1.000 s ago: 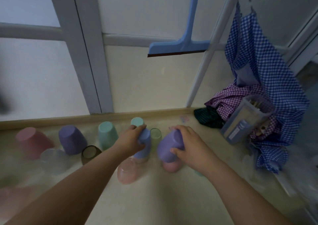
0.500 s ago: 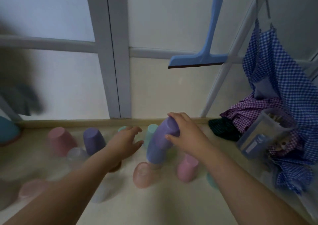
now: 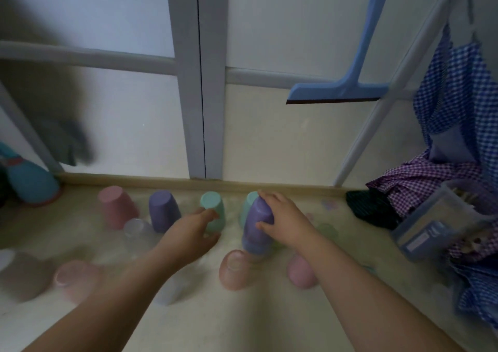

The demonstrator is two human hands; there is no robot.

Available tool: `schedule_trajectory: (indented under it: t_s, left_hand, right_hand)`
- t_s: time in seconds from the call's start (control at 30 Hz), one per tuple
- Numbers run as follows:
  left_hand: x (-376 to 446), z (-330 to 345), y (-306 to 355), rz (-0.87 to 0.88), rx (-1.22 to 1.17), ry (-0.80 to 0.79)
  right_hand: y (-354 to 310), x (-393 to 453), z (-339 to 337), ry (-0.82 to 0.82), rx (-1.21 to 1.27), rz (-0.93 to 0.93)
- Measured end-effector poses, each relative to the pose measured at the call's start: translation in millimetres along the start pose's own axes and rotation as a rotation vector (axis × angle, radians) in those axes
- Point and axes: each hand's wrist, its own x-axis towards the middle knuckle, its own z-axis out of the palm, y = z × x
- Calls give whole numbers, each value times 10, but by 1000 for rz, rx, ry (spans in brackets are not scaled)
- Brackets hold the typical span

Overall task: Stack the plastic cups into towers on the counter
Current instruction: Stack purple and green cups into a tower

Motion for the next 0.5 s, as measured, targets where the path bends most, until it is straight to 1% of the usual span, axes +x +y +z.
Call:
schedule_trajectory:
  t_s: [0.13, 0.27, 0.5]
  left_hand:
    - [17, -10, 74, -25, 24, 5]
    - [62, -32, 96, -68, 37, 22]
    - [335, -148, 46, -81, 65, 41]
  right_hand:
    - [60, -60, -53, -1, 45, -12]
    - [164, -77, -146, 50, 58, -33]
    - [159, 3, -380, 128, 139, -81]
